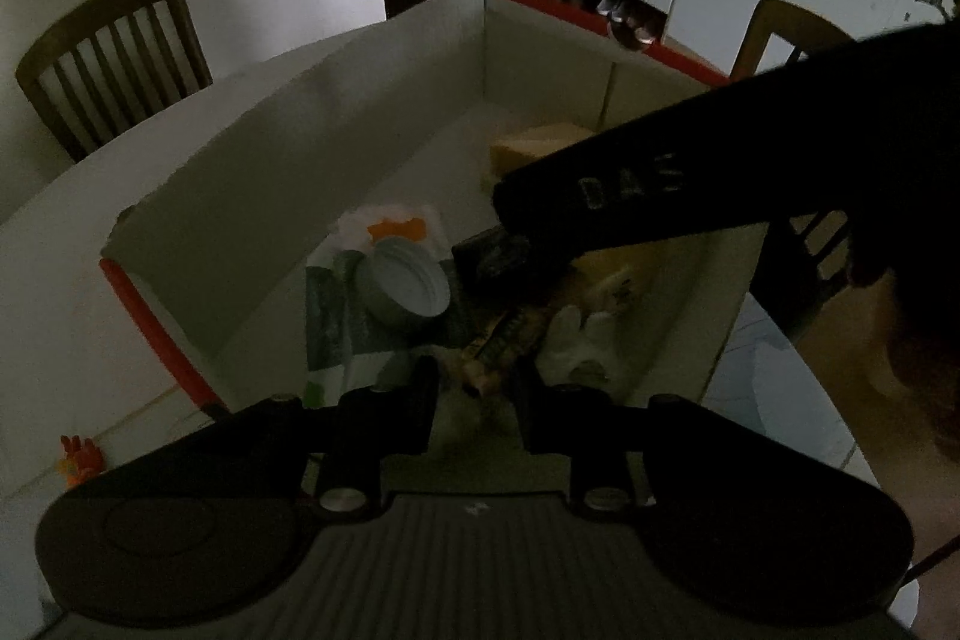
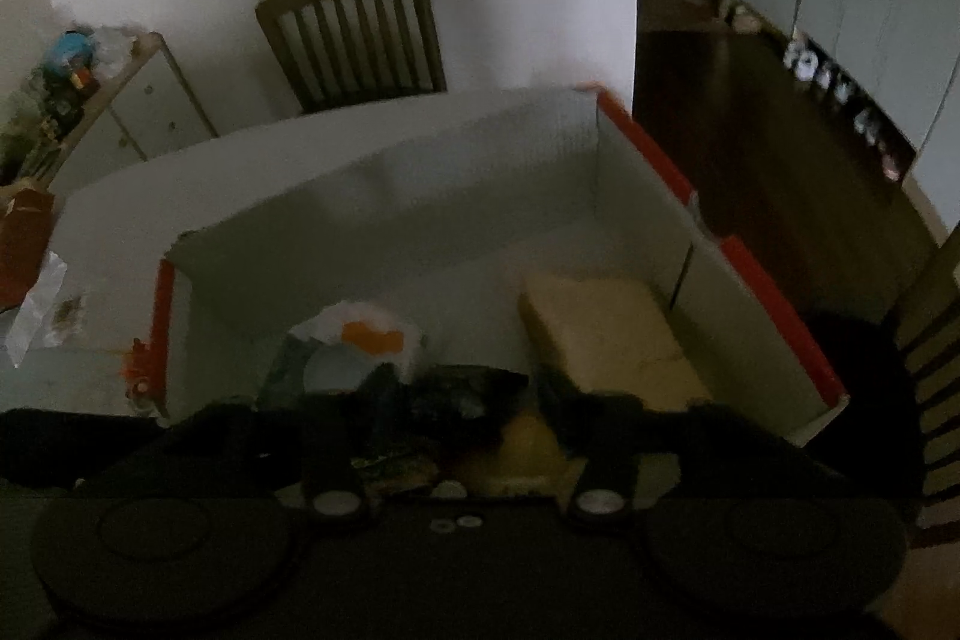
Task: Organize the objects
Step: 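Open left gripper over box while right gripper releases black bag inside, then withdraw both grippers from the red box back over the table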
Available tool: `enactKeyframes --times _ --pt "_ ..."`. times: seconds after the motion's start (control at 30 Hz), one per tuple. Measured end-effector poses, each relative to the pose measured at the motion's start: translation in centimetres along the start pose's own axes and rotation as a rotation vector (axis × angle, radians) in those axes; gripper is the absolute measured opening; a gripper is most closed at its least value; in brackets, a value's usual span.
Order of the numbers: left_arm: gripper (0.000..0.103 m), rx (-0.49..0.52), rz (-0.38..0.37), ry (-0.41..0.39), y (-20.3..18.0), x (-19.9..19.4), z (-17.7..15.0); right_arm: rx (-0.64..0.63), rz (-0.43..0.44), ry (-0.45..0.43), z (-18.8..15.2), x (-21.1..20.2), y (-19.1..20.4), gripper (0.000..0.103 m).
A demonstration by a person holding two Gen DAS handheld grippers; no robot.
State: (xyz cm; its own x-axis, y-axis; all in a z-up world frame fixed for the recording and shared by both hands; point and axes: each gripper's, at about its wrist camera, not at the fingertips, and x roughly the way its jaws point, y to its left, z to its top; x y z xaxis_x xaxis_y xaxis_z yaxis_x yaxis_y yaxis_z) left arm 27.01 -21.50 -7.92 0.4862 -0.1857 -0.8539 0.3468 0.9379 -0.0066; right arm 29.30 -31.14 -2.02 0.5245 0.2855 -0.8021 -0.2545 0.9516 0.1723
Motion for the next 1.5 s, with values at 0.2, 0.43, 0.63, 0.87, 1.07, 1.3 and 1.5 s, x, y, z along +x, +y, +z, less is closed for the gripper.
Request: enactKeyframes --times 0.2,0.43,0.63,0.87,1.07,1.3,1.5 --pt "0.025 -0.027 -0.013 -0.036 0.5 -1.5 0.0 -0.013 0.001 -0.038 -0.2 -2.2 0.3 0.068" --pt "0.067 -0.055 -0.037 -0.104 0.9 -4.5 -0.9 -0.034 0.02 -0.063 -0.8 -4.9 0.9 0.071" --pt "0.067 -0.057 -0.055 -0.165 1.1 -7.3 -2.1 -0.061 0.04 -0.08 -1.7 -7.1 2.0 0.073" --pt "0.072 -0.072 -0.08 -0.219 2.3 -10.2 -3.7 -0.107 0.062 -0.106 -2.8 -9.4 4.0 0.085" --pt "0.078 -0.081 -0.087 -0.257 4.8 -12.7 -5.4 -0.14 0.055 -0.143 -3.8 -11.1 6.5 0.097" --pt "0.082 -0.114 -0.089 -0.284 9.4 -15.3 -7.9 -0.148 0.047 -0.134 -4.8 -11.3 10.4 0.102" --pt "0.084 -0.156 -0.084 -0.286 14.4 -16.9 -10.2 -0.145 0.046 -0.117 -5.4 -10.4 14.1 0.102"
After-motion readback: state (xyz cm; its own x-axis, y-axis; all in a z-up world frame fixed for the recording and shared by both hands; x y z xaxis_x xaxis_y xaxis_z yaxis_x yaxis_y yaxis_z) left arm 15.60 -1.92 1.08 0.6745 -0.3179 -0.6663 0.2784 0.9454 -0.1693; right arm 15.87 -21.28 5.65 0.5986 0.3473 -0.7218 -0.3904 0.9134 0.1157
